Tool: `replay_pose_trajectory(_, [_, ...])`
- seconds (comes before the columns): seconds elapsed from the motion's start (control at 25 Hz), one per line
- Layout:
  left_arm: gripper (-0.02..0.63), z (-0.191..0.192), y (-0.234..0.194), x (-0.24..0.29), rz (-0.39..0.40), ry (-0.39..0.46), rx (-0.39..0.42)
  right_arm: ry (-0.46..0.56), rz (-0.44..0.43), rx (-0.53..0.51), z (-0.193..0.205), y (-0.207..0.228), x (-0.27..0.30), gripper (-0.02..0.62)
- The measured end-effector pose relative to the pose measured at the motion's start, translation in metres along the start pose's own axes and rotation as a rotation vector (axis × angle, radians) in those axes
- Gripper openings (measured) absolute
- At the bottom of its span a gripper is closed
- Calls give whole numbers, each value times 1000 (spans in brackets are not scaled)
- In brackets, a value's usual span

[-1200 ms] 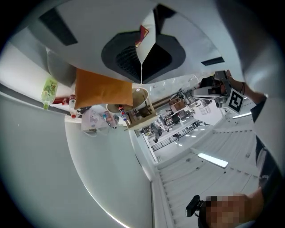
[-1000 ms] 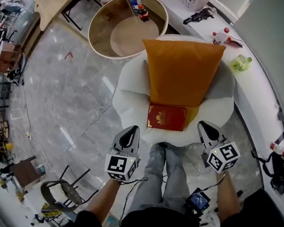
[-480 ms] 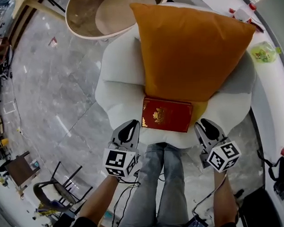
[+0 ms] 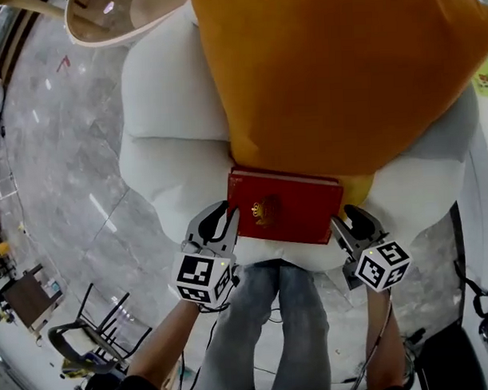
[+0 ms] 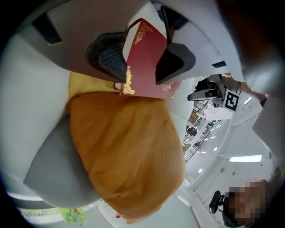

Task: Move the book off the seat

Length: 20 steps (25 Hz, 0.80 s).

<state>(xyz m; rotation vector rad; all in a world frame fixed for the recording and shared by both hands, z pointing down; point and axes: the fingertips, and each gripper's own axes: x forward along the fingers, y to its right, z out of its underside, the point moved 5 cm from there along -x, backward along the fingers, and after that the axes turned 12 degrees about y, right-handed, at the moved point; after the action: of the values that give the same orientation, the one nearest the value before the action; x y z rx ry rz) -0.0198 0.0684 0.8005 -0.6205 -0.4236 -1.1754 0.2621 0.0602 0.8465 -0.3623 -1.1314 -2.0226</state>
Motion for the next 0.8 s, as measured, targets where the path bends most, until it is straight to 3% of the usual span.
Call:
replay_pose_trajectory(0.16, [84,37,0,24,7,-28,-4,-36,-23,70,33,36,26,246])
replay_pose_trajectory(0.32, [83,55,-3,35,1,-41,-13,-17,-185,270,45,55,40,296])
replay_pose_trajectory(0.4, [83,55,-2,38,4,-36,-5,-35,-252,315,44,57,46,299])
replay_pose_trajectory(0.64, [84,56,-6,32,14,-62,-31,-150,-385,327,36,42,50,297])
replay_pose_trajectory(0.8, [83,47,-4,26,21,-83,-59,-220,-501,289,16,1,26,259])
